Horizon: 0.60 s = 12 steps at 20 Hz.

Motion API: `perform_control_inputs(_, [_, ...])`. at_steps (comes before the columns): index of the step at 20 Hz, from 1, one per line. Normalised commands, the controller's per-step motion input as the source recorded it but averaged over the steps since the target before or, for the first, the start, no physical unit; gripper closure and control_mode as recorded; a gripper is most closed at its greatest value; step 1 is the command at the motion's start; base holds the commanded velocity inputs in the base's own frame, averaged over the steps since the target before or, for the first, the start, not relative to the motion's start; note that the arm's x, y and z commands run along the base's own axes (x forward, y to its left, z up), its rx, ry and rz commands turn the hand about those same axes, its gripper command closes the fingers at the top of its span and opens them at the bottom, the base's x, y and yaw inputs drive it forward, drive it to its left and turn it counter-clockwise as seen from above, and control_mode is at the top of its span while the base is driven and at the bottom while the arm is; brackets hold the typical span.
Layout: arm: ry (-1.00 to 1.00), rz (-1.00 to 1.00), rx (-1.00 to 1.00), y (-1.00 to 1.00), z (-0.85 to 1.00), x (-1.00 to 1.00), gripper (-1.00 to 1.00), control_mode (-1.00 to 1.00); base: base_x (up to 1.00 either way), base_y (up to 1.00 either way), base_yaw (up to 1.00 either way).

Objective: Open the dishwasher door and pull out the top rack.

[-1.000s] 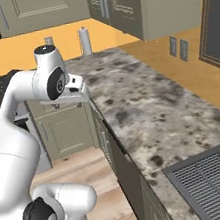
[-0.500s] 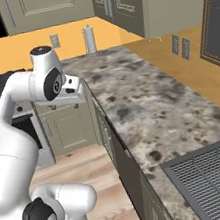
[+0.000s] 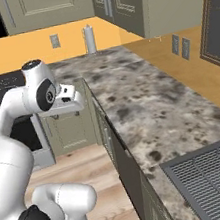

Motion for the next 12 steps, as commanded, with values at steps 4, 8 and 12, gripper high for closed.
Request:
perform_control_inputs(4, [0.0, -0.09, -0.28, 0.3, -0.46, 0.17, -1.0, -1.0, 0.0, 0.0, 0.0])
perform_control_inputs(8, [0.0, -0.11, -0.28, 0.21, -0.39, 0.34, -1.0, -1.0, 0.0, 0.0, 0.0])
perform_control_inputs(12, [0.0, -0.04, -0.24, 0.07, -0.34, 0.43, -1.0, -1.0, 0.0, 0.0, 0.0])
